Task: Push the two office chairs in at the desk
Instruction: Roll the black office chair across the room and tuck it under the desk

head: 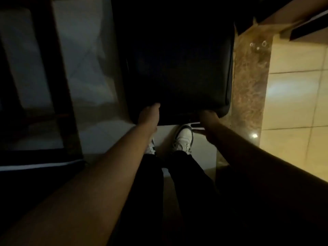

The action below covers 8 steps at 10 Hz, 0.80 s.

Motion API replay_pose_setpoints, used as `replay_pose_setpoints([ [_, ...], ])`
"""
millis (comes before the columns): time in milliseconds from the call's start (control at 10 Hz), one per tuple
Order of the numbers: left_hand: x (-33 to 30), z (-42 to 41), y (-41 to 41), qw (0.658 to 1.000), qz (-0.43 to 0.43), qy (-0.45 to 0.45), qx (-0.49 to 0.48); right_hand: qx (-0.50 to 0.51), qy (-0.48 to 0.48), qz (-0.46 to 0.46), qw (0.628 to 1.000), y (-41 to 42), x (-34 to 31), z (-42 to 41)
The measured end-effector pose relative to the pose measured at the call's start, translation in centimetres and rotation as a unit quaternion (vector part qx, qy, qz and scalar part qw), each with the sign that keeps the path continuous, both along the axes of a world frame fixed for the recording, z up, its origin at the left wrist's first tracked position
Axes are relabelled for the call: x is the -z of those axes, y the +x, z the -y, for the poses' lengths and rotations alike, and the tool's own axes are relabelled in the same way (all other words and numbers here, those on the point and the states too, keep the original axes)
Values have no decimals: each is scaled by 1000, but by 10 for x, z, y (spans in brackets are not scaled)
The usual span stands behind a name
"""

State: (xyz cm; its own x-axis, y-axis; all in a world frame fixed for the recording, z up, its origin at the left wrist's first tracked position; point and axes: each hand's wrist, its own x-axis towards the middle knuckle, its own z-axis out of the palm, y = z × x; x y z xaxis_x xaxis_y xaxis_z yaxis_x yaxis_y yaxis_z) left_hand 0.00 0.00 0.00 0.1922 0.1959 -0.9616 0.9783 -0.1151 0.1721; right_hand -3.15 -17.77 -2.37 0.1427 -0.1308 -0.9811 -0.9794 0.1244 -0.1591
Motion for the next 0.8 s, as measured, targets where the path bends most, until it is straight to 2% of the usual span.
replay_pose_setpoints([
  [100,75,0,-26,989,-75,-2,-125,65,-8,-46,997,-18,68,1],
  [300,161,6,-68,950,-98,-43,-293,180,-19,-80,980,-41,160,6],
  [400,187,3,-73,941,-100,-51,-318,221,-15,-63,973,-41,188,6],
  [600,224,-4,-86,925,-83,-57,-367,171,-134,-59,974,-43,228,9],
  [800,251,-17,-93,899,-41,-48,-434,287,-172,-6,942,-41,239,4],
])
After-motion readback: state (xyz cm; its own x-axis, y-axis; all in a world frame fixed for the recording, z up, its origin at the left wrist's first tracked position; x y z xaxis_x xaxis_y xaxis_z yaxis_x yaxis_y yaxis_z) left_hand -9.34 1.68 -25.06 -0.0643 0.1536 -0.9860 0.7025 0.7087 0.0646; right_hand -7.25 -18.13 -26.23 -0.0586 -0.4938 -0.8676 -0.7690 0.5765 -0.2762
